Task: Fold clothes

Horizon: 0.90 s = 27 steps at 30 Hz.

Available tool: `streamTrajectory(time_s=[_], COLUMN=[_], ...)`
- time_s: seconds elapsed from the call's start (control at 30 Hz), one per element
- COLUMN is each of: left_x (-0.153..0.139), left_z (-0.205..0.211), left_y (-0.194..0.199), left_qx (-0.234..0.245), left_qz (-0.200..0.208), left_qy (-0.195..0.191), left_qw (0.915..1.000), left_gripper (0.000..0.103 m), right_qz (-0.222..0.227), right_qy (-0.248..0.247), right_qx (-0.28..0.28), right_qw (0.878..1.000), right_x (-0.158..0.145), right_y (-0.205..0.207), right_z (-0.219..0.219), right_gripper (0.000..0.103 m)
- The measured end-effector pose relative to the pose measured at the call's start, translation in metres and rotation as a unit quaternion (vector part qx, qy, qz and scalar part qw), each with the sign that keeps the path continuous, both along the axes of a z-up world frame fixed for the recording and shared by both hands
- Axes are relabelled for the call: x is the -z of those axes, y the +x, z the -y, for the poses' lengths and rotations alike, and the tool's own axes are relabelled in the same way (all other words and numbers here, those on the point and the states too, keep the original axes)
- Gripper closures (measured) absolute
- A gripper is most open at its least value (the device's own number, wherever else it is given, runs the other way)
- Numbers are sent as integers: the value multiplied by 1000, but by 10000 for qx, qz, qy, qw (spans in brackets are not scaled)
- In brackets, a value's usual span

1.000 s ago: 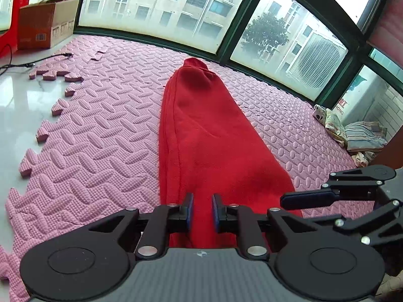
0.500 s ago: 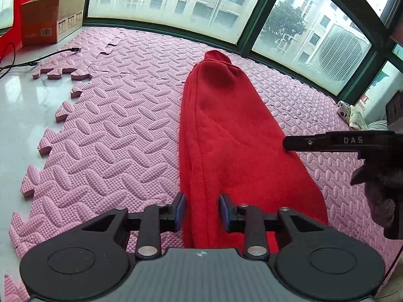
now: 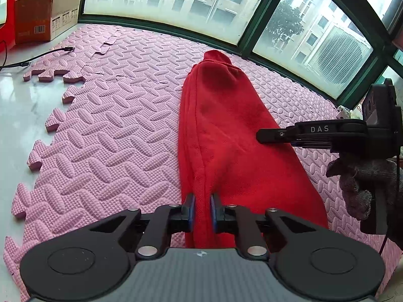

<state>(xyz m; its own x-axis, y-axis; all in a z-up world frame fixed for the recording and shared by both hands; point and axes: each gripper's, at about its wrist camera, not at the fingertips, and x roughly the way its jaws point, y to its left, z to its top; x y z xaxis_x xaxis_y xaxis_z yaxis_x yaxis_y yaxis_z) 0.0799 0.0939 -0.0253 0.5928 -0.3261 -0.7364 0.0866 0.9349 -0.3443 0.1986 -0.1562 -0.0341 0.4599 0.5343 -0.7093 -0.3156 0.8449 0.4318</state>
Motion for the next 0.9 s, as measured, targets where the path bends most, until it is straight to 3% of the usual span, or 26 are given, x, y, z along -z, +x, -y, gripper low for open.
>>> streamTrajectory(time_s=[0.27,0.43,0.5,0.63,0.73,0.9], left_x=[-1,-11,-20,-42,-52,-45], left_z=[-3,-7,-9,-6,6,17], left_y=[54,55,44,14,-10,-36], left_qx=[-214,-292,-310,-190,105,452], left_qz=[-64,31,195,475,641,577], left_qy=[55,81,107,13,-29,-167], left_qw=[9997,9995,9993,9987,9979,9972], left_gripper=[89,83,83,85,85,85], right_qz=[115,321,551,600,644,682], right_qy=[-226,-603,-668,-762,-943,-1096], right_qx=[207,62,-181,-788,-1380,-1766], right_qw=[9995,9976,9961,9922,9838,9758], right_x=[-3,-16,-33,-51,-54,-41], right_y=[45,48,33,-4,-42,-87], right_z=[-7,-11,-8,-11,-22,-34], right_gripper=[89,79,78,78,78,77])
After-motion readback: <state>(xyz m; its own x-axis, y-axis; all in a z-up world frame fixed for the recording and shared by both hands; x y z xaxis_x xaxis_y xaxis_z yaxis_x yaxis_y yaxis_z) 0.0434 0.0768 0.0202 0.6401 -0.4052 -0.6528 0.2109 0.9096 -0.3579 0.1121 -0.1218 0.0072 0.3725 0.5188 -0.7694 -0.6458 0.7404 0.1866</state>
